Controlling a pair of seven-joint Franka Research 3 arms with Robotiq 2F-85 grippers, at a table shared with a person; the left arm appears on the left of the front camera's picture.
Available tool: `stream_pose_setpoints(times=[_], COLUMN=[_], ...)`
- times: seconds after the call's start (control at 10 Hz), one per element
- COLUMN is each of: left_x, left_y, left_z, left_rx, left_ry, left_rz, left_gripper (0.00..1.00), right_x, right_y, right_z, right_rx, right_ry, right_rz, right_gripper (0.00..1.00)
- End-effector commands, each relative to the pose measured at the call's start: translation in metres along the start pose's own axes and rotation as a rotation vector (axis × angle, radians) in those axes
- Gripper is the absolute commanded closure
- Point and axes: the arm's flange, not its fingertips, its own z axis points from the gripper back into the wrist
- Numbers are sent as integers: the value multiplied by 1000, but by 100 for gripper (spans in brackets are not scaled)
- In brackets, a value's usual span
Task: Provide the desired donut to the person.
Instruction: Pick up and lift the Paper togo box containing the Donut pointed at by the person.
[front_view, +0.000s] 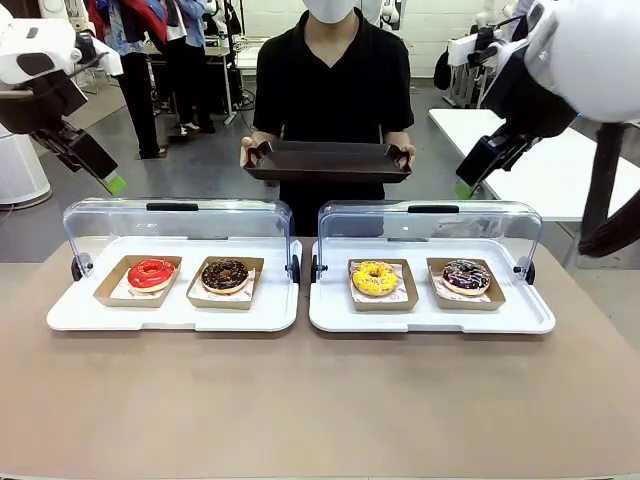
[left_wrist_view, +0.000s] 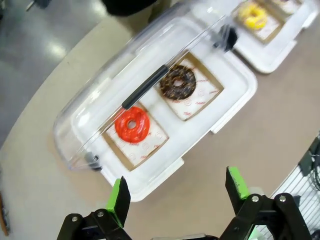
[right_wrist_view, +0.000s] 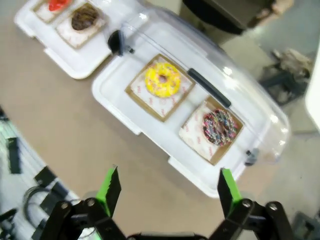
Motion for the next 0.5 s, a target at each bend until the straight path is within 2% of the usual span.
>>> stream_pose_setpoints(times=[0.0,0.2,0.4], left_x=[-16,-35,-55], left_y=[44,82,110], left_z=[1,-2,1], left_rx=[-264,-467,-556], left_ry=[-73,-171,-247], left_rz=[-44,-70,-150], left_gripper=[0,0,0], right_x=[-31,-64,-102], right_y=[-48,-95,-134], right_z=[9,13,14], right_rx=[305,493,581], right_ry=[-107,-234,-335], right_rz=[106,145,176], right_gripper=[0,0,0])
